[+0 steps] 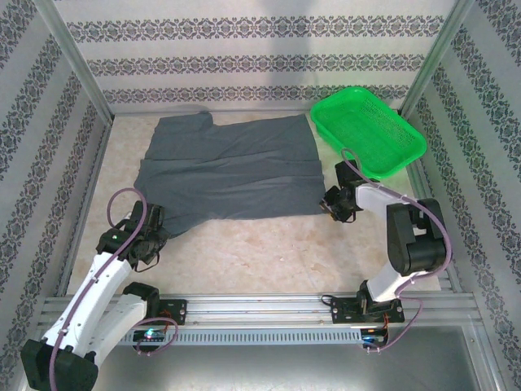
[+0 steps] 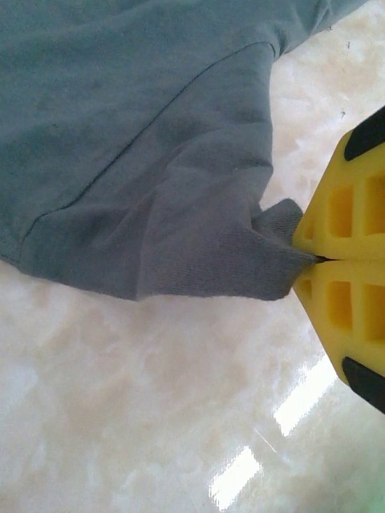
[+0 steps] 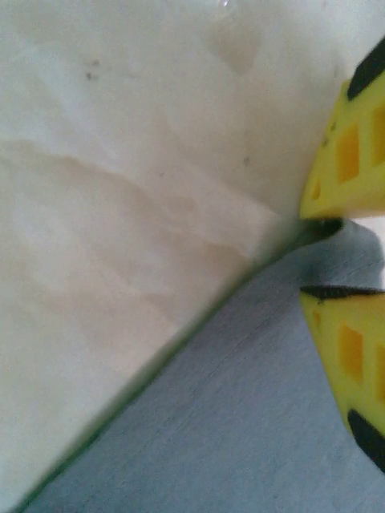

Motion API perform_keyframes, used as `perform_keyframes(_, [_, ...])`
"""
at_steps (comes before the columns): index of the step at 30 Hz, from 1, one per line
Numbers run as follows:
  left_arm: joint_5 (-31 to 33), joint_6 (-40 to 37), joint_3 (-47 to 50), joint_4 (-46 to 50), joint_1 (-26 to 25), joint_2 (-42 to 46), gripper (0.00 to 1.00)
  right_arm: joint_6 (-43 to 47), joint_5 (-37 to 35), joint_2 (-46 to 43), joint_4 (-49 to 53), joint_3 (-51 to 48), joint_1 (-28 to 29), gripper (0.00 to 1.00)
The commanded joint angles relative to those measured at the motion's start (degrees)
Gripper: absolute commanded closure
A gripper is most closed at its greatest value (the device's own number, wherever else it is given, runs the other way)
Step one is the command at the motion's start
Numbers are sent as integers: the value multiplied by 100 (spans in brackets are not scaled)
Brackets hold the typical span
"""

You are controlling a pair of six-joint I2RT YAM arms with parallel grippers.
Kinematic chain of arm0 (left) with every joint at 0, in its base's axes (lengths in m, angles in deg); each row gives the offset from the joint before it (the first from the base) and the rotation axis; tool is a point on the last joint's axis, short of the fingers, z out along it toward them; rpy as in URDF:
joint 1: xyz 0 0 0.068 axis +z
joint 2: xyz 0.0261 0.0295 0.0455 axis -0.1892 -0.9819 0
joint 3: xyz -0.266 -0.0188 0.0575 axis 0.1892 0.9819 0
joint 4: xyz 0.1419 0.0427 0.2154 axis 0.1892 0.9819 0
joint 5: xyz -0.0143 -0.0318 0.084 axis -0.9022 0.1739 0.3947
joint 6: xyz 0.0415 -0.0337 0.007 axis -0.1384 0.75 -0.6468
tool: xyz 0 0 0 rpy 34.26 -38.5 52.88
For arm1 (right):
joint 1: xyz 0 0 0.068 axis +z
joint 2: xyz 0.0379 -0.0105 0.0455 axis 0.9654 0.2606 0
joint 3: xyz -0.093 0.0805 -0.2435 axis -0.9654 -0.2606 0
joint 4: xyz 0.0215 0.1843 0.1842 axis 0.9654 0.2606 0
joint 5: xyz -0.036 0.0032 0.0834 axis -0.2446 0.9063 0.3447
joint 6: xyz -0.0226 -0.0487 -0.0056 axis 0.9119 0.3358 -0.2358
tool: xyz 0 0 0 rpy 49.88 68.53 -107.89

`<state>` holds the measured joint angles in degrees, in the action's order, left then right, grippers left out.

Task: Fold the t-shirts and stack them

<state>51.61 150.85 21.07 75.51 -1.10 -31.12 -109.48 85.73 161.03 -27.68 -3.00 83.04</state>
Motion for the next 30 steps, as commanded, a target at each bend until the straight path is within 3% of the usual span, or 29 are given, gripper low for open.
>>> perform_keyframes(1, [175, -139, -117, 262, -9, 91, 100, -72, -201, 194, 179, 187, 100, 77])
perform_keyframes(8, [178, -143, 41, 346, 5, 180, 100, -36, -451, -18, 427, 98, 134, 100])
perform_keyframes(16, [43, 221, 521, 861, -49, 1247, 100, 202, -637, -973, 1181, -356, 256, 100])
perform_keyframes(22, [164, 267, 43, 1373, -53, 1294, 100, 319, -743, -2010, 1770, -716, 340, 100])
perform_keyframes(30, [565, 917, -515, 2166, -49, 1703, 100, 376, -1112, -2651, 2545, -601, 479, 100])
